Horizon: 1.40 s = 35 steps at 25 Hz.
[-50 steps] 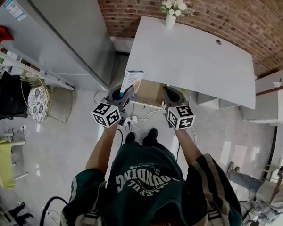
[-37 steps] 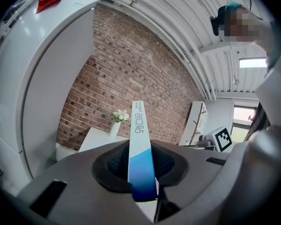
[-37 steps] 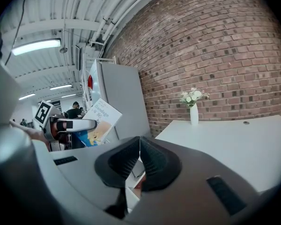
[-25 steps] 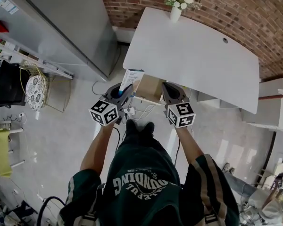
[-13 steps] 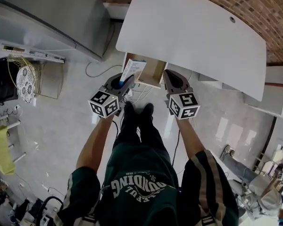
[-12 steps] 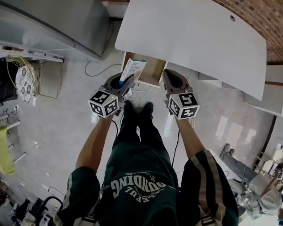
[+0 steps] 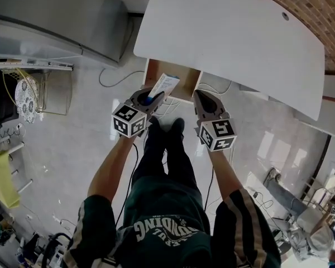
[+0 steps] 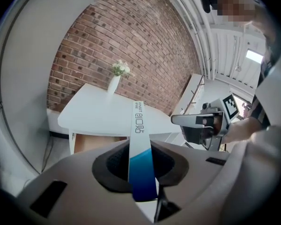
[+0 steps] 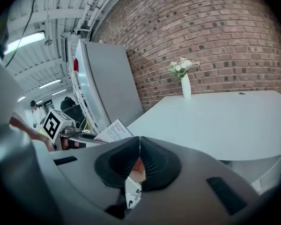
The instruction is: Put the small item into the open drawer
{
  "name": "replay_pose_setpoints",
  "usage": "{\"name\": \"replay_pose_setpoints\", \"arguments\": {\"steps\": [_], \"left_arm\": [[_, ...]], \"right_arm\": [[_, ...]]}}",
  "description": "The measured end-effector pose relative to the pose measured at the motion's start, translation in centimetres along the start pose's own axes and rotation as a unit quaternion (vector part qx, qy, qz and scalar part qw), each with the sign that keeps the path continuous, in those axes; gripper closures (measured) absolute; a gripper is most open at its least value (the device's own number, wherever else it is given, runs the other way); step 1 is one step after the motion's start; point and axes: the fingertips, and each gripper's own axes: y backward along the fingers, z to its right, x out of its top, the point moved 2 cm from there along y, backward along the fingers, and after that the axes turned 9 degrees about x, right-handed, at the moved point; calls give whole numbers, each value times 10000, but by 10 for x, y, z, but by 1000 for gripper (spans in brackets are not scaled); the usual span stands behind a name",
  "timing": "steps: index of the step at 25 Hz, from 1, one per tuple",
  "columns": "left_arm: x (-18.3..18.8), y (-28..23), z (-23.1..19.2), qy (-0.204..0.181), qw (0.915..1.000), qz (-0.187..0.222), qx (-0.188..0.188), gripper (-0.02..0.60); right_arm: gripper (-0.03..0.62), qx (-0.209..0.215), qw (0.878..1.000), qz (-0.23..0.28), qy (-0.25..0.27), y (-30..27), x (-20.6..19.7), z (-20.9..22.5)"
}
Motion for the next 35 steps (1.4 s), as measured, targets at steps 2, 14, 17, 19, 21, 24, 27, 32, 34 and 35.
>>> {"name": "replay_pose_setpoints", "arguments": {"steps": [2,14,17,19,21,24,27,32,34,35], "left_arm": [[-11,-7,-8,38,10000,-77,41,495],[-74,-59,-47,420,9960,-689,383,495],[-84,-71,-57,667,9940,-751,435,494],[-89,-80,-63,948,9918,-698,496,495],[-94,-87,-68,1079,9899,-674,626,495],[-93,-99,-73,960,9906,-626,748,494],[-89,-115,-77,856,9911,-609,817,494],[-88,-144,-89,571,9903,-741,1028,494],[-90,-155,-91,410,9899,-786,1103,494],[-92,-160,-91,370,9897,-809,1124,494]], "right_arm": [[569,18,10000,-41,-2,-4,-8,-3],[569,-15,9995,-310,-81,-16,-53,0],[569,-39,9993,-354,-149,-20,-64,2],[569,-55,9990,-381,-211,-23,-71,4],[569,-70,9988,-409,-279,-25,-78,5],[569,-88,9984,-447,-329,-27,-85,7],[569,-117,9980,-473,-392,-29,-90,9],[569,-184,9973,-525,-470,-33,-101,16],[569,-192,9971,-542,-498,-34,-106,18],[569,-198,9970,-552,-512,-33,-108,19]]}}
